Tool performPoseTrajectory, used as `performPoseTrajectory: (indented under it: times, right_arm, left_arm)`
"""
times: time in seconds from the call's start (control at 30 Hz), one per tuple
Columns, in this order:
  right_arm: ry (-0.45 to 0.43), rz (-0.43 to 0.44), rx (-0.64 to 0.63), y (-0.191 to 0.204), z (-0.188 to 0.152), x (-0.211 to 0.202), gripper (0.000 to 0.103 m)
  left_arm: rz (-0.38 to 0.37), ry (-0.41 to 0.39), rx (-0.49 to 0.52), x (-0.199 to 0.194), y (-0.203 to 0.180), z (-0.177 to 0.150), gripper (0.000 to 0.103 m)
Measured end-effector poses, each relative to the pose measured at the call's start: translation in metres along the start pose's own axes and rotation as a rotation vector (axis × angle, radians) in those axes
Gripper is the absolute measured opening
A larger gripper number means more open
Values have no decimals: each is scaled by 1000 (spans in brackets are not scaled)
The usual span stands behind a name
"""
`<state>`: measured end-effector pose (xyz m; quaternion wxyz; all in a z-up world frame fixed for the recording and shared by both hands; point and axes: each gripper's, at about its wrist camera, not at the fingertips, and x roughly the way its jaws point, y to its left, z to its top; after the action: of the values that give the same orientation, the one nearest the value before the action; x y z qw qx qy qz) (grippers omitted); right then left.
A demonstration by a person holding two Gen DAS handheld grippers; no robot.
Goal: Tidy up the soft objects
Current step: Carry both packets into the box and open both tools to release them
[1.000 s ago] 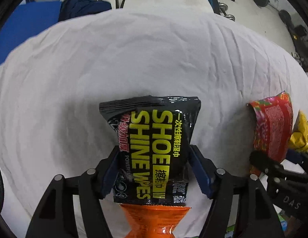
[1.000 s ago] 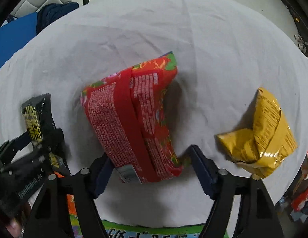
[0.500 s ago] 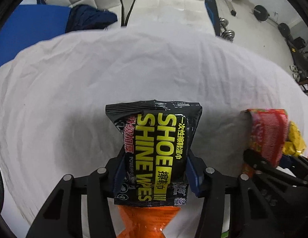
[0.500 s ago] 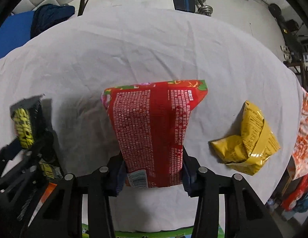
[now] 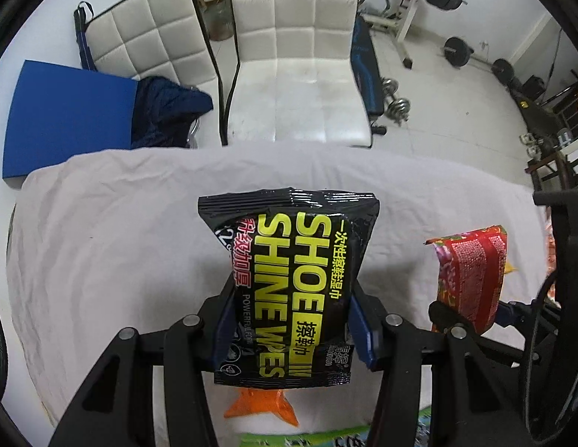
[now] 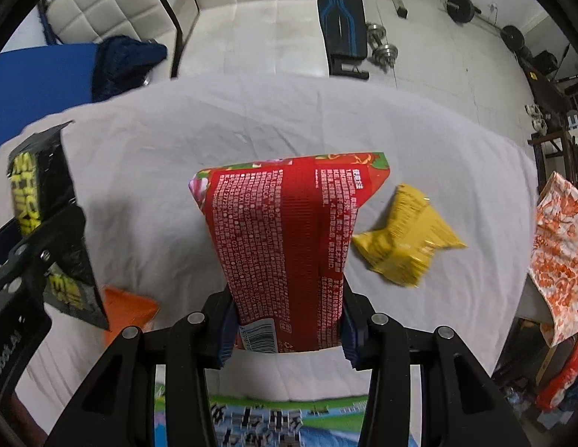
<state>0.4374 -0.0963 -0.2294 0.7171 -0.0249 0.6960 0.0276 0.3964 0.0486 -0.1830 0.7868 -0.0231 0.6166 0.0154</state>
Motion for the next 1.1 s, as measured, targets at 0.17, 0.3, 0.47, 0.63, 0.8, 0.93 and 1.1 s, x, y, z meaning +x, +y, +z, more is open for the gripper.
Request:
performPoseTrajectory:
  times: [0.17, 0.3, 0.47, 0.63, 0.8, 0.93, 1.1]
  right_arm:
    - [-70, 35, -11, -7, -26, -57, 47]
    - [-121, 57, -16, -14, -59, -97, 47]
    - [-158, 107, -19, -23, -113, -129, 47]
    - [-176, 143, -24, -29, -177, -152, 47]
    - [-158, 141, -18, -40, -245, -159, 47]
    - [-119, 126, 4, -51, -284, -148, 47]
    - [-65, 117, 51, -62, -322, -119, 47]
  left_arm:
    - [-39, -47, 8, -40, -3, -2, 50]
    - [-71, -79, 16, -76, -5, -16, 50]
    - [-129, -85, 23, -111, -9, -45, 50]
    - [-184, -72, 30, -139, -12, -83, 50]
    - [-202, -31, 67, -152, -19, -133, 50]
    - [-215, 53, 91, -140, -21, -180, 50]
    - [-219, 111, 82, -128, -24, -228, 50]
